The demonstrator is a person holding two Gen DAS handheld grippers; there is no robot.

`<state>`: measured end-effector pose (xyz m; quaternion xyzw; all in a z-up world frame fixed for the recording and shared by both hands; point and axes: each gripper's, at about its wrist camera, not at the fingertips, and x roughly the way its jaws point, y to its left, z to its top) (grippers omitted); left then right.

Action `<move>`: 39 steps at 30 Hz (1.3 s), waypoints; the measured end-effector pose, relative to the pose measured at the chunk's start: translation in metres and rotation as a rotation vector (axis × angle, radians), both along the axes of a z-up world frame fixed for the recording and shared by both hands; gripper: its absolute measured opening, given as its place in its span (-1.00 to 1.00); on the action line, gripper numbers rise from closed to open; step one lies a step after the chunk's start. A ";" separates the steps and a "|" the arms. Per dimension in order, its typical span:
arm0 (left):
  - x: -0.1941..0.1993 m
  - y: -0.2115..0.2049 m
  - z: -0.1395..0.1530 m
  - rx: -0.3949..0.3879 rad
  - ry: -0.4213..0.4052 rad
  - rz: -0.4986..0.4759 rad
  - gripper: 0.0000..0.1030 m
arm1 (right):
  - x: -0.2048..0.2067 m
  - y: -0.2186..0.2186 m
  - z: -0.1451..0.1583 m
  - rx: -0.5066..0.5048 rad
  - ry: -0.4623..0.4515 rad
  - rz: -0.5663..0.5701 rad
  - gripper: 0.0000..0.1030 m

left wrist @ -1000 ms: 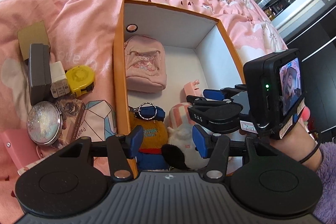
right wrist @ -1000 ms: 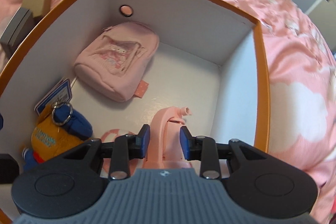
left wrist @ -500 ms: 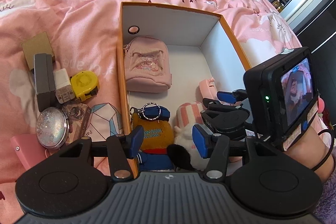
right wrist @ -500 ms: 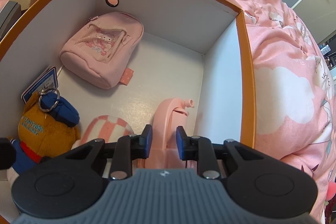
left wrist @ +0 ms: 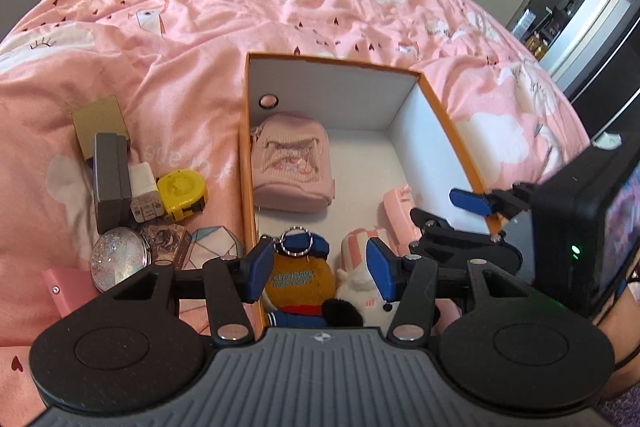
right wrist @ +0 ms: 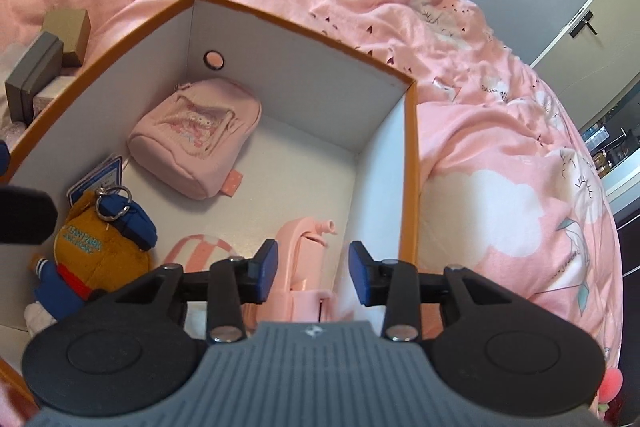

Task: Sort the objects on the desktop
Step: 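Open both grippers and lift them out of the box, then grasp the thin white card with the left gripper while the right reaches toward the pile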

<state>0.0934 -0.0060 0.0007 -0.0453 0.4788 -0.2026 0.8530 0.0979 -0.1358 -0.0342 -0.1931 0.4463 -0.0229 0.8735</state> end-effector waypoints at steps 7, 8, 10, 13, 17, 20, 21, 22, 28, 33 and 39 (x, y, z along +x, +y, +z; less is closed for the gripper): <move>-0.007 0.010 0.012 0.040 -0.085 0.053 0.17 | -0.019 0.002 0.024 -0.019 -0.117 -0.007 -0.18; -0.009 0.012 0.013 0.053 -0.098 0.064 0.17 | -0.021 0.002 0.028 -0.019 -0.135 -0.005 -0.16; -0.011 0.016 0.015 0.079 -0.125 0.077 0.17 | -0.025 0.002 0.037 0.033 -0.161 0.010 -0.10; -0.014 0.027 0.016 0.097 -0.135 0.099 0.17 | -0.030 0.008 0.047 0.110 -0.193 0.048 -0.10; -0.013 0.045 0.014 0.085 -0.095 0.127 0.17 | -0.035 0.018 0.055 0.217 -0.246 0.118 -0.12; -0.016 0.057 0.014 0.114 -0.093 0.148 0.17 | -0.038 0.026 0.059 0.339 -0.251 0.173 -0.13; -0.016 0.061 0.014 0.123 -0.090 0.158 0.17 | -0.038 0.030 0.060 0.372 -0.248 0.186 -0.13; -0.016 0.066 0.013 0.130 -0.086 0.168 0.17 | -0.038 0.035 0.061 0.399 -0.245 0.201 -0.13; -0.017 0.095 0.011 0.151 -0.061 0.207 0.17 | -0.039 0.077 0.061 0.443 -0.179 0.323 -0.13; -0.020 0.115 0.004 0.177 -0.017 0.221 0.17 | -0.040 0.104 0.054 0.409 -0.143 0.399 -0.10; -0.022 0.130 -0.010 0.191 0.038 0.200 0.17 | -0.039 0.125 0.043 0.349 -0.108 0.462 -0.07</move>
